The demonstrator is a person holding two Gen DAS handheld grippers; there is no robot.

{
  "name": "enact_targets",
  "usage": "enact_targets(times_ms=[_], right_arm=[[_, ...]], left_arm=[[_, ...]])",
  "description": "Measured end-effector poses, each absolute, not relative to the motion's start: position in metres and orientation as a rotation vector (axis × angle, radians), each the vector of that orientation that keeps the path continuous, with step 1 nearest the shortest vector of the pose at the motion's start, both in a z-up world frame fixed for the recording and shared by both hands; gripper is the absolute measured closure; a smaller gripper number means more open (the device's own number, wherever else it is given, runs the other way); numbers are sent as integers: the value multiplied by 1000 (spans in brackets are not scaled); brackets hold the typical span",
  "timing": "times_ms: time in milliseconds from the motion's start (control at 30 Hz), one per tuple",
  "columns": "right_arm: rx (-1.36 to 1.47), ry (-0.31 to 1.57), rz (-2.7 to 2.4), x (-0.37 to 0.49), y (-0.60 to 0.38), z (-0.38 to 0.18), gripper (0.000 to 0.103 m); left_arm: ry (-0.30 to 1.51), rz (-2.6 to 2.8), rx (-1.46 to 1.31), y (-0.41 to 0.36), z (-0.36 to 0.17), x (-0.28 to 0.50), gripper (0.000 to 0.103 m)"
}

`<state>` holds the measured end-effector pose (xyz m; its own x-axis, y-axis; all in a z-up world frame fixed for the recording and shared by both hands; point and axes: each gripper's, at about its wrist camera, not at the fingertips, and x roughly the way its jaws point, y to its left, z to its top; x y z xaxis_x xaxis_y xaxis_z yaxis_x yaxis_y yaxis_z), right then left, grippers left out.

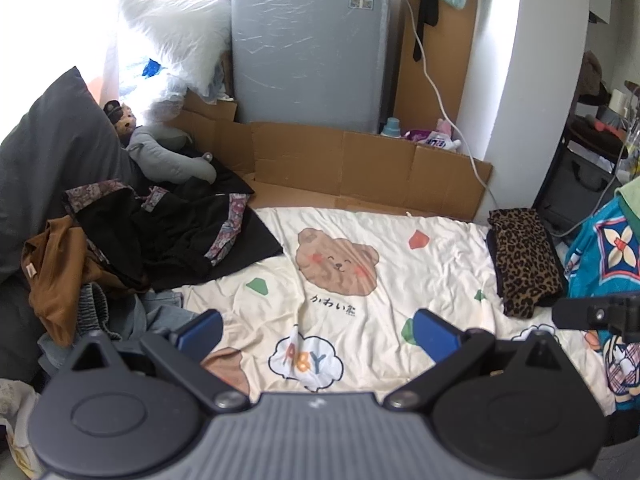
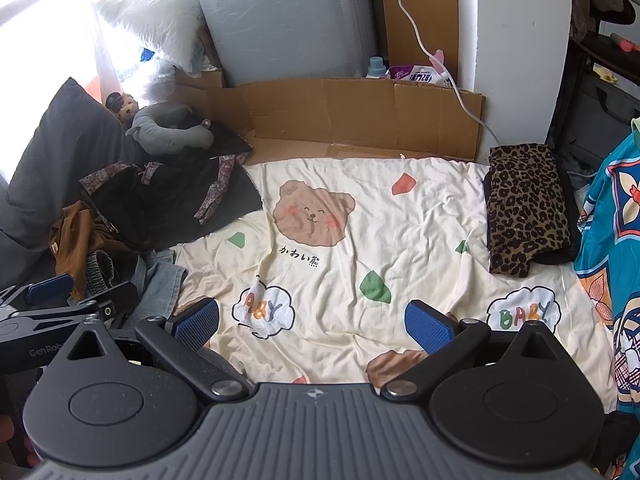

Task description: Fold clothes

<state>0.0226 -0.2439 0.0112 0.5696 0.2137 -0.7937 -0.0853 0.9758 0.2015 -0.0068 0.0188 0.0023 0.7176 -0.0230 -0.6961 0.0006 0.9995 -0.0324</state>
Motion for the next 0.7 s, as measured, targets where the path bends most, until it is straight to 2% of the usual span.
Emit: enact_targets(times_ms=[700], right_arm=[[139, 950, 183, 22, -238, 14, 1]], left_arm=[[738, -38, -57, 25, 4, -19, 1]])
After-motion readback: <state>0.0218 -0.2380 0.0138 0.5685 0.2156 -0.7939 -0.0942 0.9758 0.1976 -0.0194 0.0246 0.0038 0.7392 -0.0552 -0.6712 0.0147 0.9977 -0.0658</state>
